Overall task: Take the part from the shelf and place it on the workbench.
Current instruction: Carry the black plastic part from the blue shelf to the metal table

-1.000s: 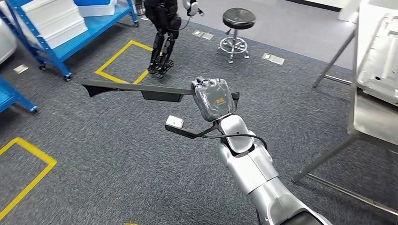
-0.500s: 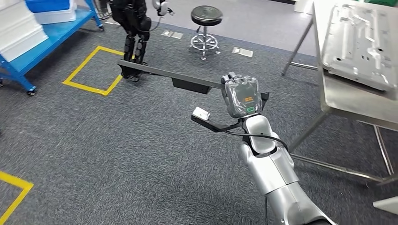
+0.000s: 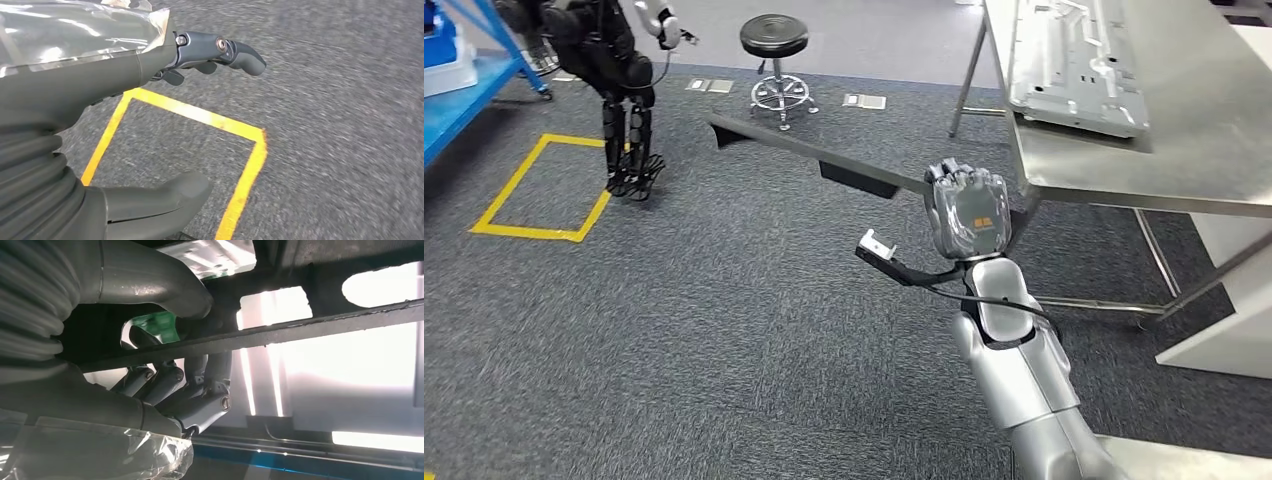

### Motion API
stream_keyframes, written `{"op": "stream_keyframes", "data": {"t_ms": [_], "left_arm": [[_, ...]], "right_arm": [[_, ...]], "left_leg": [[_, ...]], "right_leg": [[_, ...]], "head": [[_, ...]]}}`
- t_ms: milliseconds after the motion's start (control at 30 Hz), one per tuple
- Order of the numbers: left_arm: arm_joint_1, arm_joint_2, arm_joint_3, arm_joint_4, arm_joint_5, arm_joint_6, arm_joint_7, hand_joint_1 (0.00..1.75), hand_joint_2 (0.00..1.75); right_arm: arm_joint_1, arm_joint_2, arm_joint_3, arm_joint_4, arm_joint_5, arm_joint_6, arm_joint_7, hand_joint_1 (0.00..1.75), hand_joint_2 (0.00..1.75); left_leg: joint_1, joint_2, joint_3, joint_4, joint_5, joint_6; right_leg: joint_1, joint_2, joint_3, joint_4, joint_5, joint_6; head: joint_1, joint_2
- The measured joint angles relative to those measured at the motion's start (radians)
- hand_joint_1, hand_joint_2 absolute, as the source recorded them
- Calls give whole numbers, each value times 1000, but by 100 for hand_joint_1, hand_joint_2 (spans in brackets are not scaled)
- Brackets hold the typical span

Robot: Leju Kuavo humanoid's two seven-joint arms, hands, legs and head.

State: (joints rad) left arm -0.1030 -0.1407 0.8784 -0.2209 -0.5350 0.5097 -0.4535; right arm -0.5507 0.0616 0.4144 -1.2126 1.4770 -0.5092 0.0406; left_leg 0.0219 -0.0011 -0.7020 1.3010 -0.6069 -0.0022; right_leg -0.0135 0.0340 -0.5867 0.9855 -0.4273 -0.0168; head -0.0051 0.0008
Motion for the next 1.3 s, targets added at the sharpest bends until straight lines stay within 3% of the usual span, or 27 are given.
{"op": "stream_keyframes", "data": {"t_ms": [67, 100, 167, 200, 267, 333, 400, 467, 500, 533, 600, 667, 700, 733, 800, 867, 933, 967, 1000, 1033, 1067, 1133, 1200, 1267, 1300], "left_arm": [[-6, 1, -8, 0, -11, -8, -4, 0, 175], [-10, 1, -12, 0, -17, -13, -4, 0, 175], [-20, 0, -21, 1, -32, -21, -2, 0, 175], [-26, 0, -27, 1, -38, -24, 0, 0, 175], [-38, -3, -37, 1, -49, -29, 3, 0, 175], [-50, -6, -45, 0, -54, -32, 3, 0, 175], [-56, -6, -52, 0, -56, -33, 3, 0, 175], [-58, -6, -56, 0, -57, -34, 4, 0, 175], [-59, -6, -56, 0, -57, -34, 4, 0, 175], [-61, -7, -57, 0, -57, -36, 3, 0, 175], [-67, -7, -58, 0, -59, -42, -2, 0, 175], [-73, -7, -62, 0, -64, -47, -8, 0, 175], [-75, -9, -64, 0, -67, -48, -10, 0, 175], [-77, -12, -65, 0, -70, -48, -11, 0, 175], [-83, -19, -68, 0, -73, -45, -12, 0, 175], [-86, -24, -72, 0, -74, -39, -15, 0, 175], [-84, -26, -73, 1, -74, -34, -20, 0, 175], [-82, -26, -73, 1, -74, -33, -23, 0, 175], [-81, -26, -73, 1, -74, -32, -25, 0, 175], [-80, -27, -73, 1, -74, -31, -27, 0, 175], [-80, -27, -73, 1, -75, -31, -30, 0, 175], [-80, -26, -74, 1, -80, -30, -40, 0, 175], [-80, -28, -78, 1, -91, -26, -49, 0, 175], [-83, -33, -82, 1, -99, -20, -55, 0, 175], [-86, -36, -84, 1, -101, -18, -57, 0, 175]], "right_arm": [[33, -11, -12, -26, 11, -3, 8, 164, 175], [49, -17, -20, -43, 17, -6, 13, 164, 175], [77, -31, -38, -82, 27, -15, 21, 164, 175], [93, -42, -50, -105, 30, -19, 25, 164, 175], [130, -67, -74, -146, 33, -26, 27, 164, 175], [160, -92, -96, -175, 33, -31, 28, 164, 175], [177, -108, -110, -194, 33, -33, 28, 164, 175], [191, -118, -117, -206, 33, -34, 28, 164, 175], [199, -123, -121, -210, 33, -34, 28, 164, 175], [206, -127, -124, -214, 33, -34, 28, 164, 175], [217, -135, -129, -222, 33, -35, 28, 164, 175], [223, -144, -134, -234, 33, -37, 27, 164, 175], [227, -149, -137, -240, 33, -39, 26, 164, 175], [232, -157, -140, -247, 31, -41, 24, 164, 175], [242, -173, -147, -259, 23, -43, 16, 164, 175], [245, -187, -152, -267, 11, -43, 8, 164, 175], [249, -195, -154, -269, 1, -42, 4, 164, 175], [255, -199, -156, -271, -2, -42, 3, 164, 175], [262, -204, -158, -273, -4, -42, 3, 164, 175], [270, -210, -161, -276, -6, -42, 3, 164, 175], [279, -215, -164, -280, -6, -42, 4, 164, 175], [298, -224, -175, -296, -6, -42, 10, 164, 175], [320, -233, -192, -318, -6, -42, 17, 164, 175], [344, -245, -214, -339, -11, -43, 20, 164, 175], [357, -252, -226, -349, -16, -45, 21, 164, 175]], "left_leg": [[15, -10, 42, -96, 68, -9], [23, -35, 69, -157, 95, -15], [29, -77, 101, -229, 113, -15], [25, -88, 105, -238, 109, -10], [15, -65, 107, -246, 116, 13], [11, -39, 112, -261, 126, 35], [6, -10, 113, -268, 130, 48], [-1, 23, 112, -268, 130, 50], [-3, 38, 112, -268, 129, 51], [-5, 52, 112, -268, 129, 51], [-7, 74, 113, -268, 127, 48], [-12, 92, 117, -268, 124, 40], [-14, 101, 120, -269, 121, 36], [-15, 111, 124, -271, 119, 30], [-9, 110, 126, -263, 108, 20], [-2, 60, 99, -194, 60, 13], [-1, 12, 41, -67, -6, 11], [-1, 3, 13, -13, -24, 10], [-1, 1, -2, 11, -22, 11], [-1, -1, -1, 0, -2, 12], [0, -7, 22, -55, 37, 14], [4, -45, 79, -187, 101, 20], [2, -70, 106, -248, 119, 26], [-5, -53, 109, -256, 122, 36], [-7, -43, 113, -264, 127, 44]], "right_leg": [[-4, 29, -1, 10, -2, 4], [-4, 42, -8, 20, -6, 9], [-1, 66, -29, 37, -9, 26], [0, 78, -40, 41, -6, 37], [-1, 88, -53, 39, 1, 56], [-1, 46, -78, 78, -18, 61], [0, -5, -135, 190, -67, 55], [-1, -18, -188, 300, -103, 58], [-3, -20, -191, 312, -104, 63], [-4, -26, -171, 282, -91, 70], [-5, -66, -89, 141, -50, 78], [5, -104, -33, 42, -23, 71], [12, -108, -27, 30, -20, 63], [17, -98, -28, 27, -17, 56], [6, -73, -24, 22, -12, 40], [-6, -51, -19, 17, -6, 18], [-2, -27, -19, 18, -5, 6], [0, -12, -19, 18, -6, 6], [1, 3, -19, 19, -6, 6], [3, 19, -18, 21, -6, 6], [3, 34, -18, 24, -6, 6], [5, 60, -22, 31, -7, 10], [7, 79, -31, 33, -6, 21], [8, 96, -40, 29, -2, 36], [8, 87, -44, 32, -2, 43]], "head": [[0, 0], [0, 0], [0, 0], [1, 0], [2, 0], [6, 0], [13, 0], [15, 0], [15, 0], [15, 0], [16, 0], [16, 0], [14, 0], [13, 0], [9, 0], [5, 0], [1, 0], [0, 0], [-1, 0], [-1, 0], [-1, 0], [0, 0], [0, 0], [0, 0], [1, 0]]}}
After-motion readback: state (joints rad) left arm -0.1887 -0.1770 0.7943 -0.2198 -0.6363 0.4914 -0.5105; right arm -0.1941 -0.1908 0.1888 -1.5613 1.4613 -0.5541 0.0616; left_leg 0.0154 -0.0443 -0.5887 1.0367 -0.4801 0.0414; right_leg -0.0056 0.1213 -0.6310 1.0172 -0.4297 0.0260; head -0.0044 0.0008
